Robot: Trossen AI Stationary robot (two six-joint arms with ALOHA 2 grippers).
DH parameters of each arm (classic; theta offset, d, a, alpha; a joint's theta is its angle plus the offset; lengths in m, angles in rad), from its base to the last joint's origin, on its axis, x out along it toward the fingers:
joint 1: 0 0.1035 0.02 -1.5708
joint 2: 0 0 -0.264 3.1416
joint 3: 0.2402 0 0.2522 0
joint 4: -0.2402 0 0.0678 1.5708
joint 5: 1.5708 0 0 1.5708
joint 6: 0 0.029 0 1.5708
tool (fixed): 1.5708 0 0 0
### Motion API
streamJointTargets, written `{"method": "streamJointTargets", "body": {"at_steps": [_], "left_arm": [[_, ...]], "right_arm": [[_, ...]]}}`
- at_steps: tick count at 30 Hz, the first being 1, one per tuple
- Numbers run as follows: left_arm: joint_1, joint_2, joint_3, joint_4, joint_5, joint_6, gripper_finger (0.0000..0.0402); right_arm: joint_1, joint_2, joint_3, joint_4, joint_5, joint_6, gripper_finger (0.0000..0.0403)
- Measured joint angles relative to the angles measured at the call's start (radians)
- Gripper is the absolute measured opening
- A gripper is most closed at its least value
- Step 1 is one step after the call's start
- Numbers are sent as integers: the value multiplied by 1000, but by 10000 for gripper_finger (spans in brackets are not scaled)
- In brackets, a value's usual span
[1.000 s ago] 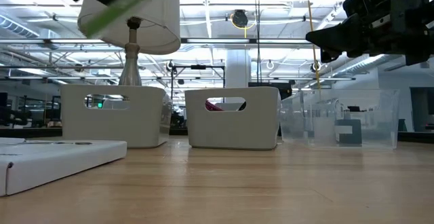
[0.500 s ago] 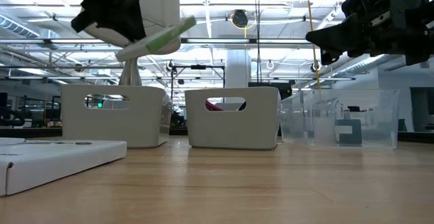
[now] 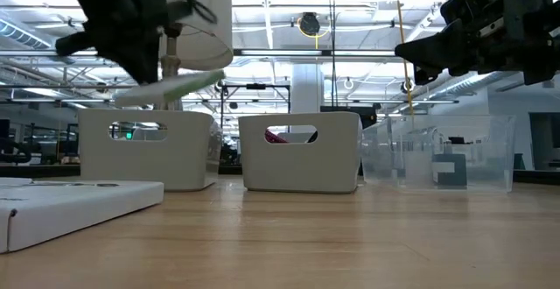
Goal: Pick and place items into bin
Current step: Put the bottom card reader box into the left gray bin
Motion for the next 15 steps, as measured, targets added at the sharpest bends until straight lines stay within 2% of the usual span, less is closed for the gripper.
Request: {"method": "streamJointTargets", "body": {"at_steps": [4, 8, 15], "left_arm": [[44, 57, -2, -17, 37, 39, 5], [75, 65, -1, -31, 57, 99, 3], [81, 64, -1, -41, 105, 108, 3]], "right_arm": [[0, 0, 0, 5, 0, -2, 0], [0, 0, 0, 36, 0, 7, 0], [0, 0, 0, 57, 0, 9, 0]]}}
